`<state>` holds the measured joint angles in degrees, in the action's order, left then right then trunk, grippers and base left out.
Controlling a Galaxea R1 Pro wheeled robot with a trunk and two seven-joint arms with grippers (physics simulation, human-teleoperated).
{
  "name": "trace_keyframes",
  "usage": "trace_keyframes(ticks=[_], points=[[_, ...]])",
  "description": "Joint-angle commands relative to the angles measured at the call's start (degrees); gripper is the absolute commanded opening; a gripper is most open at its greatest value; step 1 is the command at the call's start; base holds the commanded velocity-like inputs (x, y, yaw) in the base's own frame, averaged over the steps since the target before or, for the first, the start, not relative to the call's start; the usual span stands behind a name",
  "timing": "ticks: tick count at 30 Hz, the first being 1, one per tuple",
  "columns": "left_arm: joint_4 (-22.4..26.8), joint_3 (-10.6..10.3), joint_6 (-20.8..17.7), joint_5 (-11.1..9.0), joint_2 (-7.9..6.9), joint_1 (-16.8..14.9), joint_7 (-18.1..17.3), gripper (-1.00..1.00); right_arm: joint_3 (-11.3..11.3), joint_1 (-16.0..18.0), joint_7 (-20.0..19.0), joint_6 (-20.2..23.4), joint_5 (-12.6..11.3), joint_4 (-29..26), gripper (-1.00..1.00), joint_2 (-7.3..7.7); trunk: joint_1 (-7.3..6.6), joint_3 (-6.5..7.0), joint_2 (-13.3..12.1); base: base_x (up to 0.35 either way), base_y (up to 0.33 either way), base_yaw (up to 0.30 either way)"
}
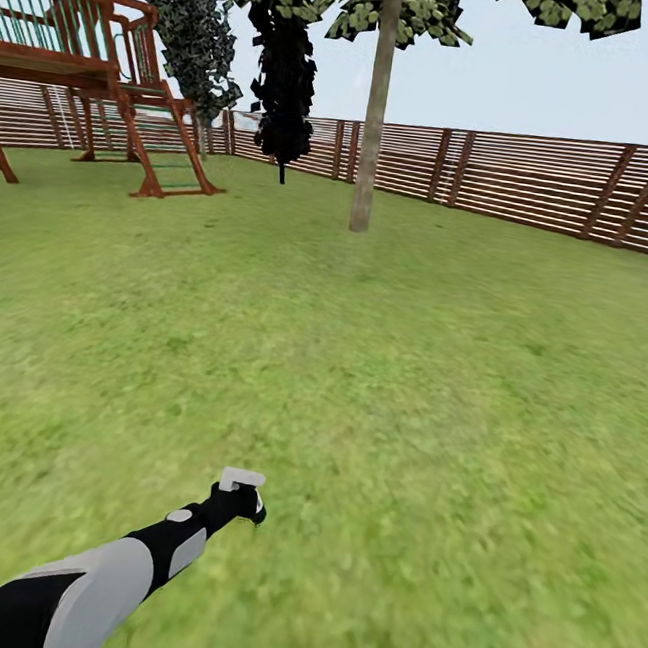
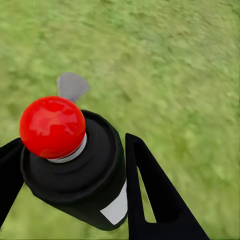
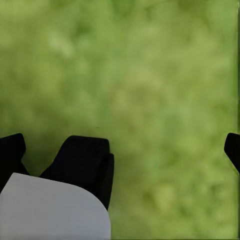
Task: In the garden, pick up the pesticide atomizer on the floor and spray pesticide onto both trees until each tree trunk is fully covered.
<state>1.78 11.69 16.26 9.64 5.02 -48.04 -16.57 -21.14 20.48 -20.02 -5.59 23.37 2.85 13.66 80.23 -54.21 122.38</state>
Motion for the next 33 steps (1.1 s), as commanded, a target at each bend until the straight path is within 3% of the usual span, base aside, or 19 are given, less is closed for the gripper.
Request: trace_keyframes(ticks=[1,33], points=[[0.0,0.5,0.2,0.6,0.0,0.0,-0.1,-1.0,-0.5,0.1,0.0,-0.4,0.5,0.2,1.0,0.05,0.03,-0.05,0.0,0.35,0.0,0.0],[0.0,0.5,0.2,0.6,0.09,0.0,-0.1,-1.0,-0.5,0.1,0.0,-0.4,0.5,0.2,1.0,0.05,0.03,-0.05,0.0,0.35,0.0,0.0]])
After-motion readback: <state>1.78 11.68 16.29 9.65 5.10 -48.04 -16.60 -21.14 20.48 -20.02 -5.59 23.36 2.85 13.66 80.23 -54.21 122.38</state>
